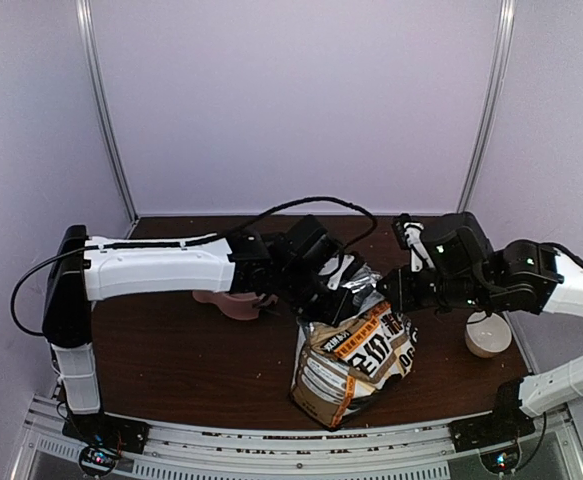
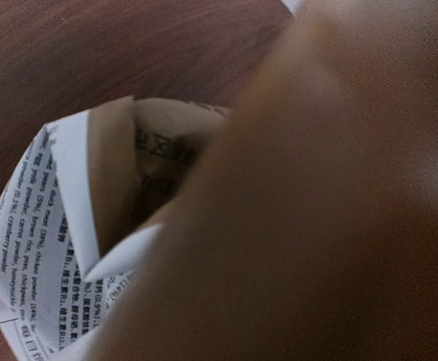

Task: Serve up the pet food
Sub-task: Insert the spatula into the pet food bag, then collect the pet food from the pet food bag, then place the pet food in the pet food bowl.

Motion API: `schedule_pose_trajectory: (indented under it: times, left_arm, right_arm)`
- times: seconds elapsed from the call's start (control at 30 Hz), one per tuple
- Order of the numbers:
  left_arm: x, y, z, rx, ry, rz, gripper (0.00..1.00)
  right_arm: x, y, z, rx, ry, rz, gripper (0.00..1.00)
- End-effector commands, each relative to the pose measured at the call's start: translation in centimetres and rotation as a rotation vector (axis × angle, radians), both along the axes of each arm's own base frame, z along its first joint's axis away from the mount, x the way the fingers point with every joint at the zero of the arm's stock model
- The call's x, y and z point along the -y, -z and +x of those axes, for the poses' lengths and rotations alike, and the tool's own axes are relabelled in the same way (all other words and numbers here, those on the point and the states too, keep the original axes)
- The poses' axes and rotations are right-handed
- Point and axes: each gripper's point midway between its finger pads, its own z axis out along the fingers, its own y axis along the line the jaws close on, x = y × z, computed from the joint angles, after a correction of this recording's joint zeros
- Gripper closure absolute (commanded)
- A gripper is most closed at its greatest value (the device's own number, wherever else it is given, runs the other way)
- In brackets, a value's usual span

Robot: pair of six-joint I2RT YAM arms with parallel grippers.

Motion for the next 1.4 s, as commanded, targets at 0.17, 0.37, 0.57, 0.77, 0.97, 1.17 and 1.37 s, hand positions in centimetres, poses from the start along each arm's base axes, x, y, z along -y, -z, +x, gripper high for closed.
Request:
schedule_pose_trajectory:
  times: [0.17,0.37,0.57,0.77,0.97,1.17,1.37]
  left_arm:
    - [-0.2,-2.7,-4.7,-0.373,0.087,-0.331,1.0]
    - [-2.6,-7.2,-3.0,-0.384,0.01,-0.486,1.0]
    - [-5.0,-9.6,-1.7,-0.396,-0.093,-0.582,1.0]
    - [-6.9,-10.6,-0.8,-0.413,-0.184,-0.62,1.0]
    - [-8.1,-12.6,0.0,-0.403,-0.233,-0.68,1.0]
    - [-8.9,-14.5,0.0,-0.387,-0.236,-0.71,1.0]
    - [-9.3,-15.4,-0.3,-0.391,-0.228,-0.728,1.0]
  right_arm:
    - [2.3,-0.1,-0.2,0.018,0.067,0.008,1.0]
    - [3.7,-0.2,-0.3,0.025,0.097,-0.01,1.0]
    - [4.7,-0.5,-0.4,0.034,0.118,-0.017,1.0]
    - [5.2,-0.7,-0.5,0.042,0.128,-0.014,1.0]
    - [5.2,-0.8,-0.5,0.043,0.129,-0.018,1.0]
    - [5.2,-0.7,-0.4,0.044,0.129,-0.022,1.0]
    - [5.2,-0.8,-0.4,0.046,0.131,-0.024,1.0]
